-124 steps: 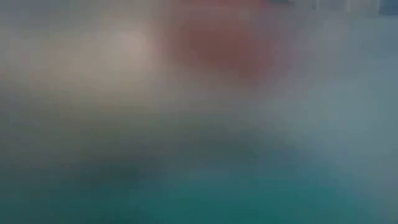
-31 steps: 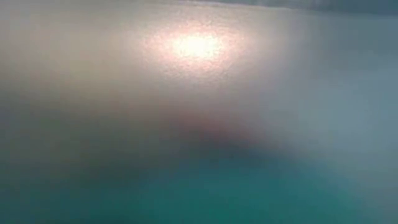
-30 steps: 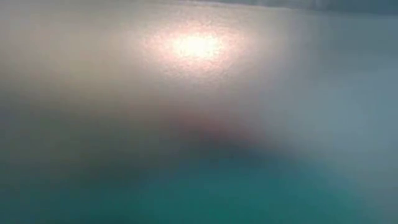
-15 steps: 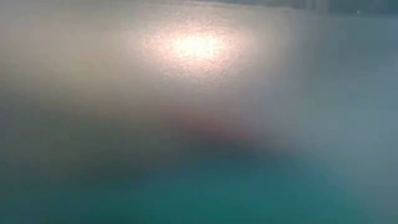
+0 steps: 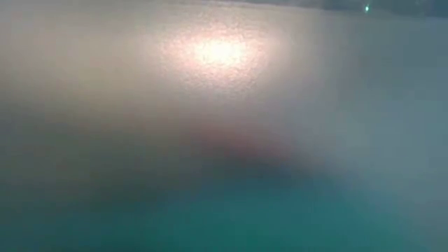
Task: Pick & Place Kitchen Items
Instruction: Put the green table knife into the transparent bin
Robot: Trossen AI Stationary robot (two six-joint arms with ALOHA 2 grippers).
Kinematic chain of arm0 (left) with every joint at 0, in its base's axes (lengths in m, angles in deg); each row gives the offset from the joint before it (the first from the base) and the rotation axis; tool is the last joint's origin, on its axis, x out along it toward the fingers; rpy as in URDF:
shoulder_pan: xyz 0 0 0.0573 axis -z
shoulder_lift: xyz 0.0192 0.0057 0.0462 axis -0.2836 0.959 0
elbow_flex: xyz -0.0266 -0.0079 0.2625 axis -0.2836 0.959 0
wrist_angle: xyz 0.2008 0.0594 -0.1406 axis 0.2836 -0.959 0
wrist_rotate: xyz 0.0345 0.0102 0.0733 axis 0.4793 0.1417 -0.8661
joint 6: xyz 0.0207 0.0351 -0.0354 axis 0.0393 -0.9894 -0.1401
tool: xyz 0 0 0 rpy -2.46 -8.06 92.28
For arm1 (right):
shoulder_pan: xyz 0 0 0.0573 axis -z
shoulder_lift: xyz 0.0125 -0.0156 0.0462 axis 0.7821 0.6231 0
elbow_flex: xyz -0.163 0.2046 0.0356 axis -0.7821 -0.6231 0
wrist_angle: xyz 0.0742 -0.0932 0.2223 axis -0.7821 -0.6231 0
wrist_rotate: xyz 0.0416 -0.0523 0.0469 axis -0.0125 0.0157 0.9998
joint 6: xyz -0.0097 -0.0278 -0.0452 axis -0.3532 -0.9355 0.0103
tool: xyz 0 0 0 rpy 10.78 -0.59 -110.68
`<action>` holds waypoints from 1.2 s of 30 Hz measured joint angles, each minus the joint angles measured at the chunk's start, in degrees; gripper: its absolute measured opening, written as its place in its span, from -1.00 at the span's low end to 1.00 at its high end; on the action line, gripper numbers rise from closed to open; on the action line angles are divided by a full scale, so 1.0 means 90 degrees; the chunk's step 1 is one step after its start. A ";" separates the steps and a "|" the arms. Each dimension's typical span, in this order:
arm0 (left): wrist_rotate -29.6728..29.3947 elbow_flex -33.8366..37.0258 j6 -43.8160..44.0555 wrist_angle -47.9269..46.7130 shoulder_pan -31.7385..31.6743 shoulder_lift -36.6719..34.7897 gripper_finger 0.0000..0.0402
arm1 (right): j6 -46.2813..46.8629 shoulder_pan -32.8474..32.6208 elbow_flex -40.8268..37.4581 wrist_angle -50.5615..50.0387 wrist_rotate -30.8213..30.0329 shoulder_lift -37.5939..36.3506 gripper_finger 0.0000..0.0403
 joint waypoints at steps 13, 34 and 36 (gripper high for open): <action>0.0024 0.0000 -0.0011 -0.0002 0.0000 0.0000 -0.06 | -0.0056 -0.0007 -0.0123 0.0595 -0.0118 -0.0002 -0.80; 0.0199 0.0002 -0.0012 -0.0003 0.0000 0.0000 -0.06 | -0.0146 -0.0001 -0.0091 0.0495 -0.0087 0.0493 -0.80; 0.0199 0.0002 -0.0012 -0.0002 0.0000 0.0000 -0.06 | -0.0199 0.0034 -0.0094 0.0591 -0.0087 0.0493 -0.80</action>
